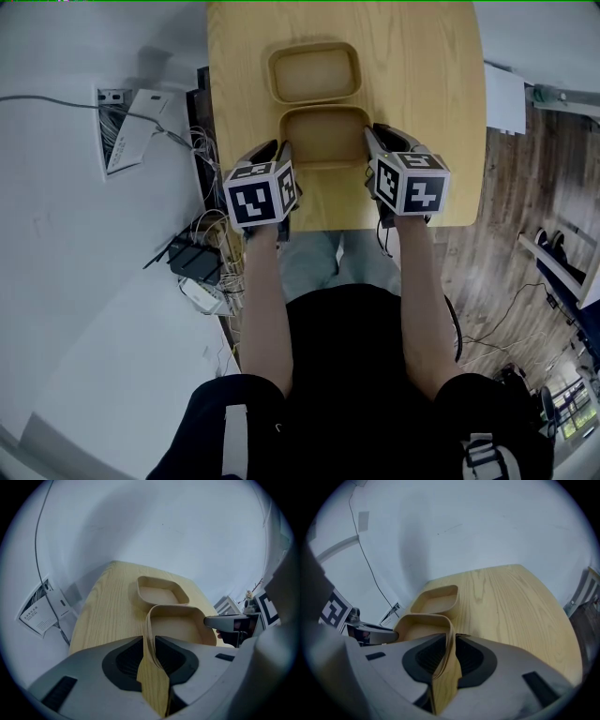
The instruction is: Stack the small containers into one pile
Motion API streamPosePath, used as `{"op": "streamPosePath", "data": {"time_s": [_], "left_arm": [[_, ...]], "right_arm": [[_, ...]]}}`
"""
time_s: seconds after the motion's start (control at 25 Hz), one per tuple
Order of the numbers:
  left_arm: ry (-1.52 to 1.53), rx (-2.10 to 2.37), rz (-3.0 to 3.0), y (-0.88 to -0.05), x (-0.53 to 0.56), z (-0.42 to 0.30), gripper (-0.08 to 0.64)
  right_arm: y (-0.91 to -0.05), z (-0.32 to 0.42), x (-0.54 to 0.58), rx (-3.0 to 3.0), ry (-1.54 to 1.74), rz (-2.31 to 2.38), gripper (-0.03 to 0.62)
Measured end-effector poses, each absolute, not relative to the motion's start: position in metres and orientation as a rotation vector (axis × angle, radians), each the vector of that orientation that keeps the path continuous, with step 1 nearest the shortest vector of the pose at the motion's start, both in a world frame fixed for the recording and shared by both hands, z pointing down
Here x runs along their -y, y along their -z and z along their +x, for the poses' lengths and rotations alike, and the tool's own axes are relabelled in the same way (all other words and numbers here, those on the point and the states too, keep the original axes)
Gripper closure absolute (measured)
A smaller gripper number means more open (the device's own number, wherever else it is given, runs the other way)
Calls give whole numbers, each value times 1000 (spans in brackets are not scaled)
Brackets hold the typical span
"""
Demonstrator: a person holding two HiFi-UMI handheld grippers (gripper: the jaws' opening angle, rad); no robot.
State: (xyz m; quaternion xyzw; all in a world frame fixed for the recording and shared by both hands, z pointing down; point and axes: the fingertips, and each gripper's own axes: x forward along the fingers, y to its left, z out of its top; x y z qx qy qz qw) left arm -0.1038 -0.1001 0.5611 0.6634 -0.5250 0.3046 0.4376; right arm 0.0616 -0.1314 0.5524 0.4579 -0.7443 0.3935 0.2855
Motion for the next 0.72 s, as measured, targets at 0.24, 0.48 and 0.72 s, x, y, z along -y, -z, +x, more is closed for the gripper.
{"op": "streamPosePath", "data": {"time_s": [0.24,0.48,0.72], "left_arm": [[-719,1265,1638,-569,95,-96,468],[-674,1248,1636,-567,93,-88,469],[-643,1283,1655,-552,95,-89,474]], "right_arm": [[-563,58,122,1977,-1100,1182,522],[-568,58,116,1958,-1117,1162,522],[-558,58,117,1987,-1109,1163,538]]}}
